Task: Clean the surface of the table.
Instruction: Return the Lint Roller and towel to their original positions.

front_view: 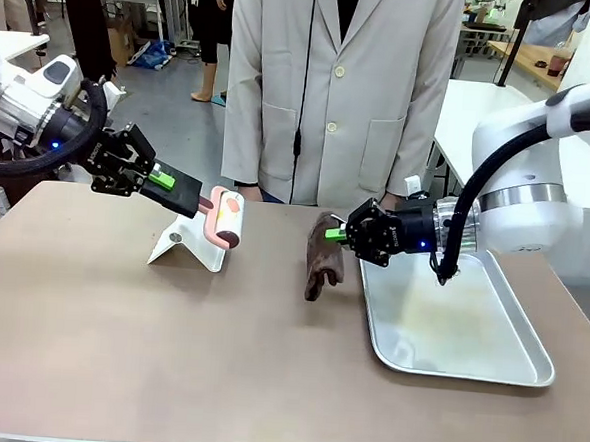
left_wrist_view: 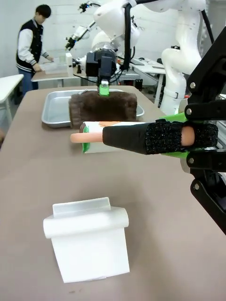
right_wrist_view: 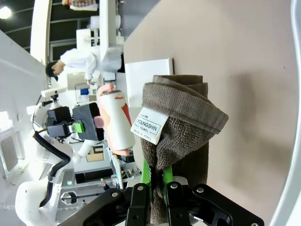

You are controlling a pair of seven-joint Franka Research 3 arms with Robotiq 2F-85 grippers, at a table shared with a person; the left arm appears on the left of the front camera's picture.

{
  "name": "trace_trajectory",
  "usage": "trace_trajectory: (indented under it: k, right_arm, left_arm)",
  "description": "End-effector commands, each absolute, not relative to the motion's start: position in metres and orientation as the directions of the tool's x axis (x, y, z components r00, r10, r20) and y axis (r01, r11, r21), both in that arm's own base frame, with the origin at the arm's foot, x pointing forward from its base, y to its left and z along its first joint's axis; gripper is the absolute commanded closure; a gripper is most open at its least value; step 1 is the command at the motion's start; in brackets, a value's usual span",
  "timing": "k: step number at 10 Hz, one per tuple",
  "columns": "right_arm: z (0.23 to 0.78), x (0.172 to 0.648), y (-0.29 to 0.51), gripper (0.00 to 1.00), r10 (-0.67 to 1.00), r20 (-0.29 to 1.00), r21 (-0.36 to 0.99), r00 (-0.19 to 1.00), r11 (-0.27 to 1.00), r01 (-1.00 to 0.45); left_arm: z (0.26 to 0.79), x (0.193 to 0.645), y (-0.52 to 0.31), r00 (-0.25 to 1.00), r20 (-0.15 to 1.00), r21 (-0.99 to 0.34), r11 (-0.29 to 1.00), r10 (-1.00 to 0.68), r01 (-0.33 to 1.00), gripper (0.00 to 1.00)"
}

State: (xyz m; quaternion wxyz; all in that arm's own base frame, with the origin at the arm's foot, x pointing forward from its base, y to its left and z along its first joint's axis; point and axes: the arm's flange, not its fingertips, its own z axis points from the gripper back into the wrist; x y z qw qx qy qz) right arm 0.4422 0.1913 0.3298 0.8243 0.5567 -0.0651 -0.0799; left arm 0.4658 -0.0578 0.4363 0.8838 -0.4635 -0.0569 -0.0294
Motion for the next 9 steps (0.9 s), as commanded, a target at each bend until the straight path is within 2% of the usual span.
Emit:
trace_trajectory:
  k: [1, 4, 7, 9]
  right_arm:
    - [0.331, 0.449, 0.199, 0.89, -0.265, 0.016, 0.915, 0.964, 0.392, 0.092]
    - [0.31, 0.457, 0.202, 0.89, -0.252, -0.023, 0.892, 0.968, 0.433, 0.134]
    - [0.307, 0.457, 0.207, 0.89, -0.153, -0.051, 0.883, 0.987, 0.456, 0.116]
    - [0.304, 0.459, 0.21, 0.89, -0.147, -0.059, 0.869, 0.987, 0.48, 0.124]
  left_arm:
    - [0.441, 0.481, -0.072, 0.992, 0.078, -0.793, 0.597, -0.097, 0.121, 0.78]
    - [0.432, 0.501, -0.086, 0.996, 0.007, -0.741, 0.669, -0.087, 0.064, 0.78]
    - [0.438, 0.52, -0.089, 1.0, -0.005, -0.684, 0.729, -0.012, 0.005, 0.78]
    - [0.438, 0.529, -0.088, 0.999, -0.014, -0.631, 0.776, -0.029, 0.014, 0.78]
